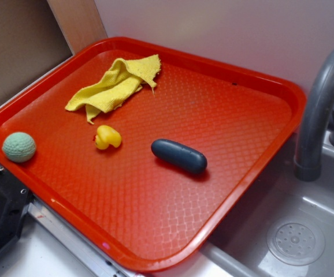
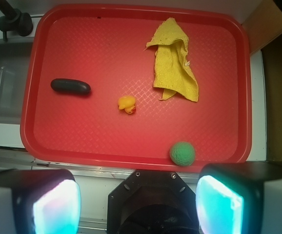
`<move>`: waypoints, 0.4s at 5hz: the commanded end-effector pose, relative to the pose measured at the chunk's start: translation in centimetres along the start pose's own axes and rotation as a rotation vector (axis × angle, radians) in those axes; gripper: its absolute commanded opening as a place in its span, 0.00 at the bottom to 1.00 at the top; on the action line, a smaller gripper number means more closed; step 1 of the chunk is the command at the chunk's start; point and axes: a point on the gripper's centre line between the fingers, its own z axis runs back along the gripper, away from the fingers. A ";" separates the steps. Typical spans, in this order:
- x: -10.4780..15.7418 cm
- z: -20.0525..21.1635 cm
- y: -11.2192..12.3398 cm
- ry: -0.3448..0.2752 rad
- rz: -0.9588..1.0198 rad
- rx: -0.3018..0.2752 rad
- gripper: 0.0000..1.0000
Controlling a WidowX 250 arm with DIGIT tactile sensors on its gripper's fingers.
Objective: Grab the plastic pickle.
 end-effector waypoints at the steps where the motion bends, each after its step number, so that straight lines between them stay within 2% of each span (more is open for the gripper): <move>1: 0.0 0.0 0.0 0.000 0.000 0.000 1.00; 2: 2.7 -1.7 -0.3 -0.064 -0.254 0.007 1.00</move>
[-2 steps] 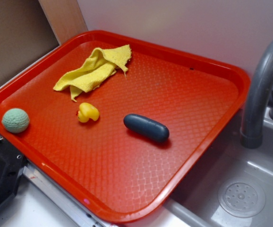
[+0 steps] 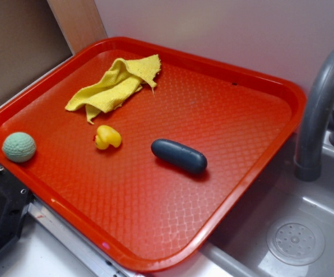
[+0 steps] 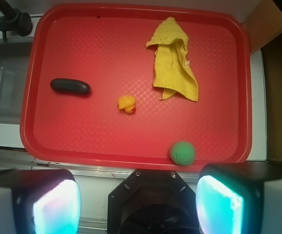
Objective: Grab the plastic pickle.
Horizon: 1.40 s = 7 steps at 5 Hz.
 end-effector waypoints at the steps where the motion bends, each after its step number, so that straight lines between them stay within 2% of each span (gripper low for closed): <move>1: 4.9 -2.8 -1.3 -0.129 -0.507 0.035 1.00; 2: 6.6 -4.8 -3.8 -0.169 -0.759 0.029 1.00; 3: 7.7 -6.9 -6.9 -0.187 -1.002 -0.032 1.00; 4: 8.5 -9.2 -8.1 -0.124 -1.169 -0.061 1.00; 5: 9.3 -11.4 -9.2 -0.077 -1.227 -0.065 1.00; 7: 8.9 -16.4 -11.6 0.055 -1.317 -0.114 1.00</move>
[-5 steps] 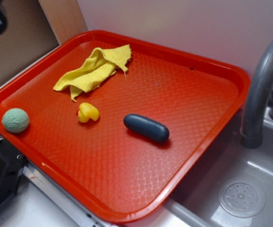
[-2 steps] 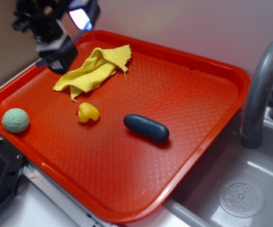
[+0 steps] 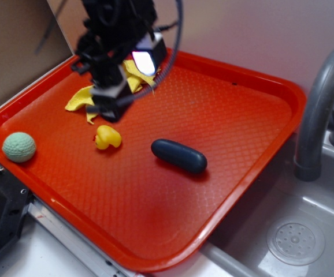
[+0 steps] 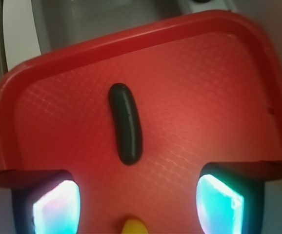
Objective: Grab the plastic pickle.
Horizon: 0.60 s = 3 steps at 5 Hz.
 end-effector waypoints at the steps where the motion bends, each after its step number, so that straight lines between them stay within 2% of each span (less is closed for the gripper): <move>1: 2.5 -3.6 -0.7 0.087 -0.093 -0.020 1.00; 2: 3.0 -5.4 -0.8 0.152 -0.146 -0.026 1.00; 3: 3.5 -6.4 -1.5 0.184 -0.212 -0.025 1.00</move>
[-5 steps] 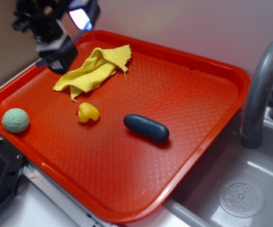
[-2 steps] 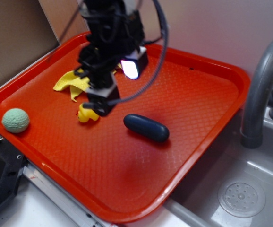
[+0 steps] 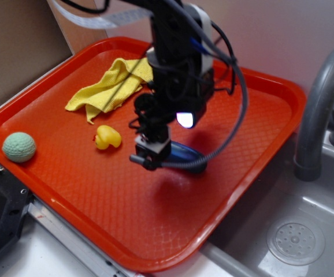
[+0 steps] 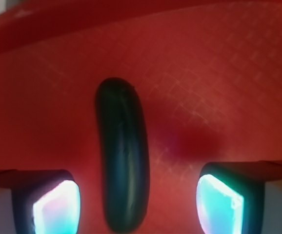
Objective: Grab the plastic pickle.
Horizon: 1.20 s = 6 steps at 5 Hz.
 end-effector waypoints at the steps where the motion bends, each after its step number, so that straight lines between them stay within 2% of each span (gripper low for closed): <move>1: 1.9 0.0 -1.9 -0.009 -0.095 0.013 1.00; 2: 2.3 -0.6 -2.4 0.060 -0.088 0.032 0.58; 3: 2.1 -1.1 -2.2 0.096 -0.053 0.029 0.00; 4: 2.3 -1.4 -2.4 0.117 -0.061 0.042 0.00; 5: 1.4 0.0 -2.3 0.105 0.079 0.066 0.00; 6: -2.2 4.7 -1.4 0.066 0.331 0.070 0.00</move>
